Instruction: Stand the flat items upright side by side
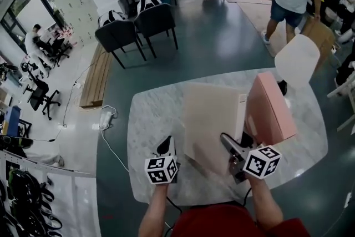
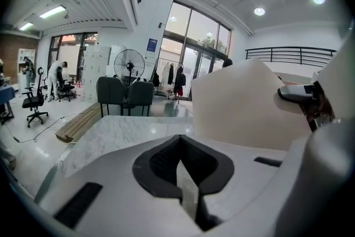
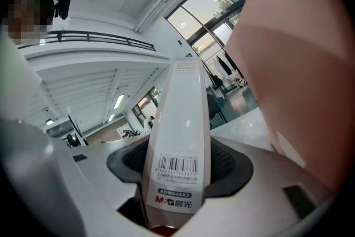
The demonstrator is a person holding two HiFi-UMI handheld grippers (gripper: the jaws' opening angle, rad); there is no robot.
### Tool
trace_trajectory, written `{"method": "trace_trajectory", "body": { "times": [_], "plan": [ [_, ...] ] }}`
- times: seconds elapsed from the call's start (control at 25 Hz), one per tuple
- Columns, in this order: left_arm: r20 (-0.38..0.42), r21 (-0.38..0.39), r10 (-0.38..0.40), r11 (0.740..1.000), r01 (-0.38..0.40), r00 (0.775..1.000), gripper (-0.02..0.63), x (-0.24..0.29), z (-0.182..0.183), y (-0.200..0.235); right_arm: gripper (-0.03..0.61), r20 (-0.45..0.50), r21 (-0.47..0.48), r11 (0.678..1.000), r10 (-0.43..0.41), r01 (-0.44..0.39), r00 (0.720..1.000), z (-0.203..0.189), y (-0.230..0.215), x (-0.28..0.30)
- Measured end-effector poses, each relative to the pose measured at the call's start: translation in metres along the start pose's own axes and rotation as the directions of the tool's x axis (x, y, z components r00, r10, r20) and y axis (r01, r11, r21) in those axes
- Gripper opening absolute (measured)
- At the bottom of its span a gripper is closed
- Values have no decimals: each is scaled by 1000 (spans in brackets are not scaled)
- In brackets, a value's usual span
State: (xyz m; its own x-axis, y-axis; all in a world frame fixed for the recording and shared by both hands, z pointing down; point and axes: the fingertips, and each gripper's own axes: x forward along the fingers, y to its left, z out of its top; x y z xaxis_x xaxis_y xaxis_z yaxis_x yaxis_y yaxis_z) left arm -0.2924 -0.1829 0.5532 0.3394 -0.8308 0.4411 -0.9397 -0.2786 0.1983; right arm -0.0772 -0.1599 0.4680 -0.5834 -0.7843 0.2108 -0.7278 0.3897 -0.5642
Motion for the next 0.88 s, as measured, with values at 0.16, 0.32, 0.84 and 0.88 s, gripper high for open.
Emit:
{"method": "trace_trajectory", "body": {
  "times": [0.16,0.32,0.84,0.88],
  "plan": [
    [61,14,-13,1000,12,998,3,-18,19,-28,275,62,-62,998,25,-22,998,19,16,-24],
    [123,36,-27,999,22,992,3,-38,34,-57,275,117,-137,990,33,-17,993,31,30,-51],
    [166,79,-113,992,101,980,3,-62,30,-127,276,262,-427,882,-89,198,961,18,46,-110],
    [166,81,-118,991,106,979,3,-61,29,-129,276,260,-435,880,-83,193,962,16,49,-113]
  ]
}}
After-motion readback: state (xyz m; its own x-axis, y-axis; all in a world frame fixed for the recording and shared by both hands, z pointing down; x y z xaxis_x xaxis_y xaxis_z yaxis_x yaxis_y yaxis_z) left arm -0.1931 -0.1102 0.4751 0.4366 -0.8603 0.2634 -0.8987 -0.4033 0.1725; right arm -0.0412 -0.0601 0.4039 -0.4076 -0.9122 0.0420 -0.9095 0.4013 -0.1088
